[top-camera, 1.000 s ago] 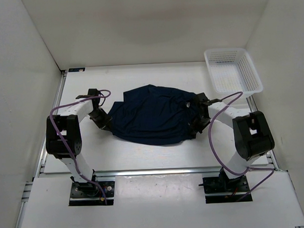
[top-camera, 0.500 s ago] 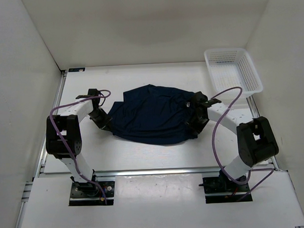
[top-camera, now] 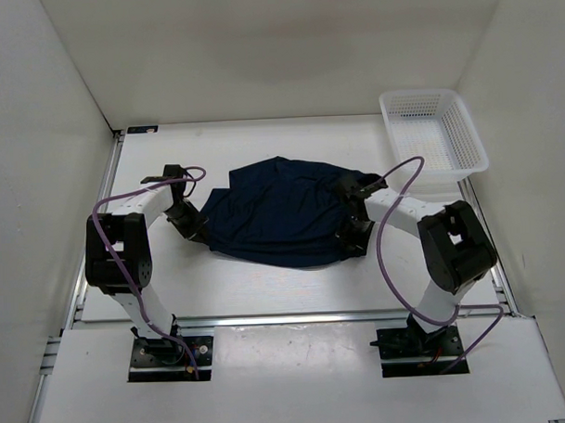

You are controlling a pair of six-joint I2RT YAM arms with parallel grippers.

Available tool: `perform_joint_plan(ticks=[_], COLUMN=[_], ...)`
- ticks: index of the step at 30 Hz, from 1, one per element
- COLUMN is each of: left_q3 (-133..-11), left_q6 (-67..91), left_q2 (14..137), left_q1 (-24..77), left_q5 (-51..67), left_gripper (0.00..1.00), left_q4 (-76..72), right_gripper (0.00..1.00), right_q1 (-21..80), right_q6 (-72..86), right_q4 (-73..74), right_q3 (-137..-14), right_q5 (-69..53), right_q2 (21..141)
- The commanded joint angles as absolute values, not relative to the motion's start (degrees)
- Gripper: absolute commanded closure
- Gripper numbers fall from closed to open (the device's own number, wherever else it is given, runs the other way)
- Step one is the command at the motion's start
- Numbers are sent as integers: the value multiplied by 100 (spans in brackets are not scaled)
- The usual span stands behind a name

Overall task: Fold and stack the shorts
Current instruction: Flatten the shorts out

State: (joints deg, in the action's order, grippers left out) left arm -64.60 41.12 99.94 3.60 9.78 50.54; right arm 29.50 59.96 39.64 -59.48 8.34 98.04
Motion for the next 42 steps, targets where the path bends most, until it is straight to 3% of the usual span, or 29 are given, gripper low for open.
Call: perform_joint_plan(ticks=[1, 6, 13, 16, 20, 24, 25, 26, 28, 29, 30, 32, 33, 36, 40, 42], left_q3=[-6521, -6837, -9278, -10194, -9863, -7856, -7466, -7097, -6313, -6189, -6127, -6126, -6187, -6187, -5794, -5582], left_q6=[4061, 4061, 3876, 3876, 3876, 3876, 3876, 3876, 3937, 3937, 3937, 3876, 3876, 3929, 3998, 4051], left_q2=[9686, 9825, 10371, 10293, 9705, 8905, 8764, 8563, 8508, 8508, 8508, 8395, 8341, 8236, 8314, 8437], left_q1=[378, 378, 202, 149, 149, 228, 307, 308, 360, 360, 360, 360, 360, 308, 106, 45], left_q5=[958, 958, 888, 774, 773, 773, 773, 773, 966, 1028, 1028, 923, 827, 563, 570, 764], left_gripper=[90, 90, 90, 90, 90, 90, 85, 69, 49, 41, 40, 38, 30, 30, 30, 12], left_q4=[5062, 5141, 6151, 6520, 6408, 5917, 5793, 5688, 5442, 5440, 5440, 5440, 5501, 5624, 5521, 5327], right_gripper=[100, 100, 100, 100, 100, 100, 92, 77, 53, 38, 33, 33, 33, 36, 33, 22], right_q1=[2962, 2910, 2233, 2232, 2601, 3197, 3312, 3487, 3629, 3691, 3752, 3806, 3806, 3806, 3744, 3622], right_q6=[6100, 5855, 4679, 4055, 3753, 4384, 4568, 5058, 5596, 6138, 6370, 6783, 6846, 6935, 7040, 7093], right_q4=[4148, 4447, 4614, 4143, 3604, 3543, 3542, 3542, 3717, 3840, 4119, 4332, 4542, 4798, 4573, 4160], right_q3=[-6108, -6617, -8874, -9220, -8010, -5398, -4935, -4513, -3644, -3482, -3393, -3340, -3401, -3717, -3832, -3578], right_q5=[1273, 1748, 2505, 2541, 2592, 2760, 2760, 2507, 2251, 2198, 2258, 2390, 2452, 2566, 1997, 1426], right_q2=[9695, 9326, 9255, 8817, 7537, 6313, 6067, 5682, 5389, 5153, 5055, 4826, 4825, 4895, 5491, 5607])
